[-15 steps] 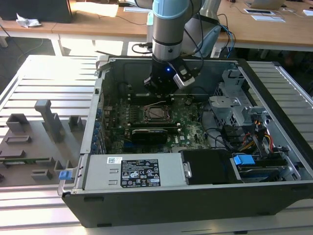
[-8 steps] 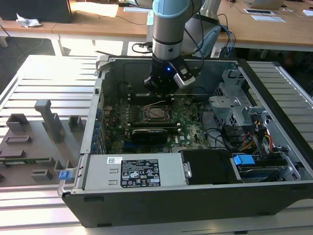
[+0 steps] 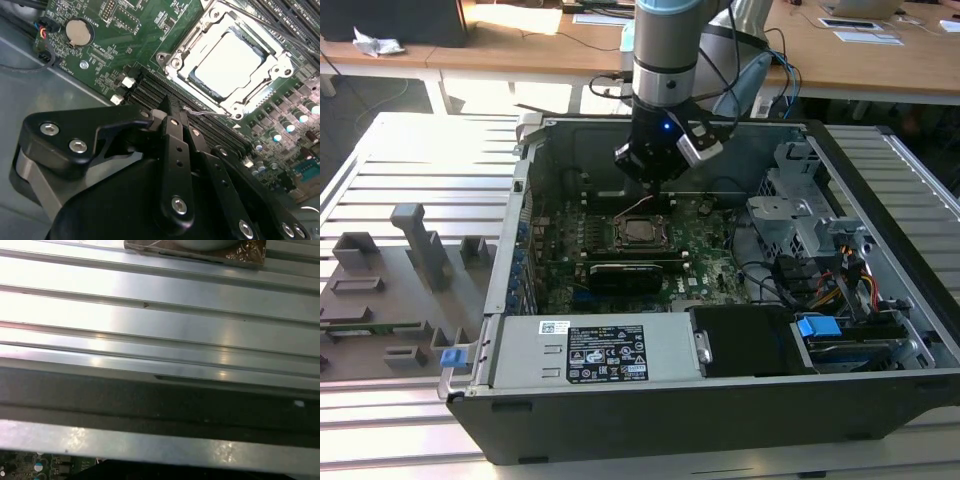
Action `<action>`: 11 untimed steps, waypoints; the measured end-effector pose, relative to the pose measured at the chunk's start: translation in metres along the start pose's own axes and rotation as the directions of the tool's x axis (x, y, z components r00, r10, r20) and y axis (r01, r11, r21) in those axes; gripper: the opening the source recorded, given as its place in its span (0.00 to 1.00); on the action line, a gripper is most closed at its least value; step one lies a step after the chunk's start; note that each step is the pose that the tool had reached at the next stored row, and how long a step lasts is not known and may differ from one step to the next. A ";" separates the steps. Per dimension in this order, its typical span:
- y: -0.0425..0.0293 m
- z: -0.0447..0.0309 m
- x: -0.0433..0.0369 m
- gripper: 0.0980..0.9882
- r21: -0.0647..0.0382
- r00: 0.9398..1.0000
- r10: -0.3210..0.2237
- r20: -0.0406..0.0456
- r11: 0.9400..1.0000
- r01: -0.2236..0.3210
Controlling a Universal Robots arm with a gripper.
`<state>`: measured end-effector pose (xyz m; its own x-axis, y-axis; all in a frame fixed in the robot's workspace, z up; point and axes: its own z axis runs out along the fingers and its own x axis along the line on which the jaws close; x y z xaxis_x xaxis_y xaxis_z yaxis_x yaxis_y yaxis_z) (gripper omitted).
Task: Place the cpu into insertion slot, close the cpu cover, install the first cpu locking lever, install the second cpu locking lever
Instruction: 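Install the first cpu locking lever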
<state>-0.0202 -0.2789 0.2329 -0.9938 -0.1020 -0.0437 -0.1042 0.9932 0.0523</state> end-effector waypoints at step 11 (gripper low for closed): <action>0.0010 -0.0185 -0.0008 0.01 0.000 1.000 0.000 0.000 1.000 0.000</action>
<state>-0.0202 -0.2789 0.2514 -0.9938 -0.1020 -0.0437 -0.1042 0.9932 0.0523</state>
